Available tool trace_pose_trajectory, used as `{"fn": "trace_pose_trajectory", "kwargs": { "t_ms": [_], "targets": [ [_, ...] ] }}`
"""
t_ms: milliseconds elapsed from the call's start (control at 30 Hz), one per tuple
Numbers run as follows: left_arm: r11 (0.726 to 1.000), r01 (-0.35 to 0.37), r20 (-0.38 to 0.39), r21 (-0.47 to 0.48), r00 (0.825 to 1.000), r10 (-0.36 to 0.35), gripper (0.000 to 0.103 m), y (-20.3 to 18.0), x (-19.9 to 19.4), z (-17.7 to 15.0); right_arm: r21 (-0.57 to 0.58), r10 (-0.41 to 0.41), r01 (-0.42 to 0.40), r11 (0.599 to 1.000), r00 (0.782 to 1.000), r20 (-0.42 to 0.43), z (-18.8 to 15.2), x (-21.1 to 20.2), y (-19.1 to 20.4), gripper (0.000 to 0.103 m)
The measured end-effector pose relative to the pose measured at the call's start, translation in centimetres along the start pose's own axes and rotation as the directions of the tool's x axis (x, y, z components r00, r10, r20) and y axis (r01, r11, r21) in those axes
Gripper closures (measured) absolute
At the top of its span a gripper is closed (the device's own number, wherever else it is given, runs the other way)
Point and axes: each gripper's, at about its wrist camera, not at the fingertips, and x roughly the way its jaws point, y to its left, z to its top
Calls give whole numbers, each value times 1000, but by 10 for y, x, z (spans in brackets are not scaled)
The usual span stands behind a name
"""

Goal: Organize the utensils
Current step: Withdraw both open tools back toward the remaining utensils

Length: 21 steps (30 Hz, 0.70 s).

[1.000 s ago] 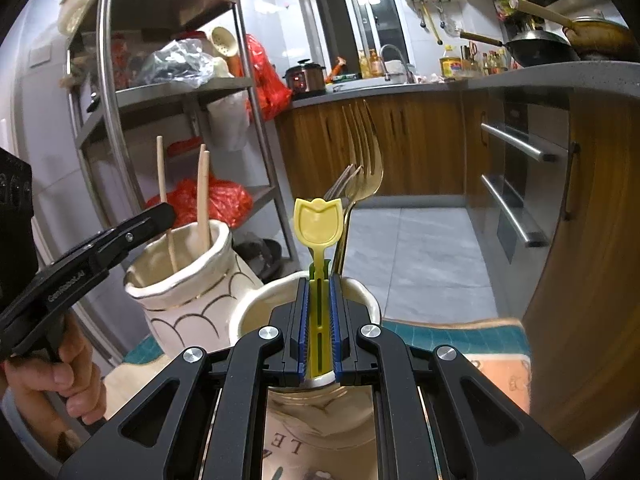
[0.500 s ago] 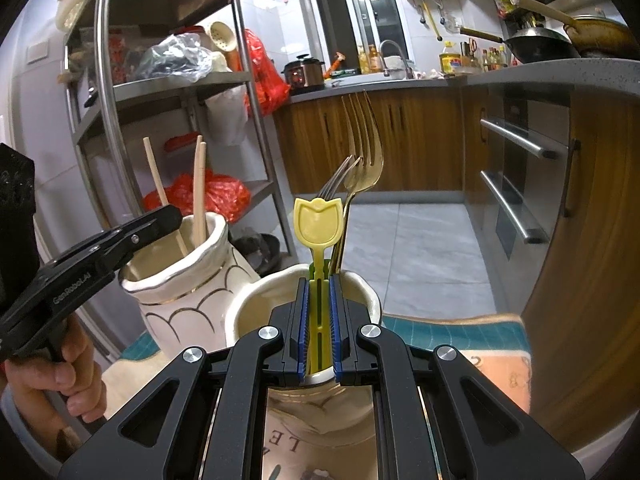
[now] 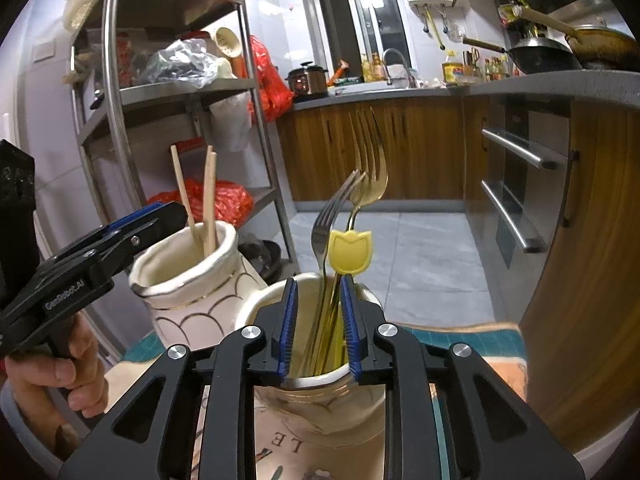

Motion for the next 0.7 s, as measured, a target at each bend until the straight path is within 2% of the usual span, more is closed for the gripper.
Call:
{"fn": "trace_pose_trajectory", "kwargs": {
  "t_ms": [267, 533, 700],
  "targets": [
    [999, -2, 16, -41, 1000, 3, 54, 13, -12, 3, -1, -5, 5, 1000, 1000, 21, 1, -11, -1, 79],
    [998, 0, 65, -58, 998, 4, 54, 26, -51, 5, -8, -5, 6, 1000, 999, 41, -6, -40, 0, 79],
    [998, -3, 24, -65, 1000, 5, 55, 31, -68, -15, -18, 2, -2, 1000, 1000, -7, -18, -50, 3, 79]
  ]
}}
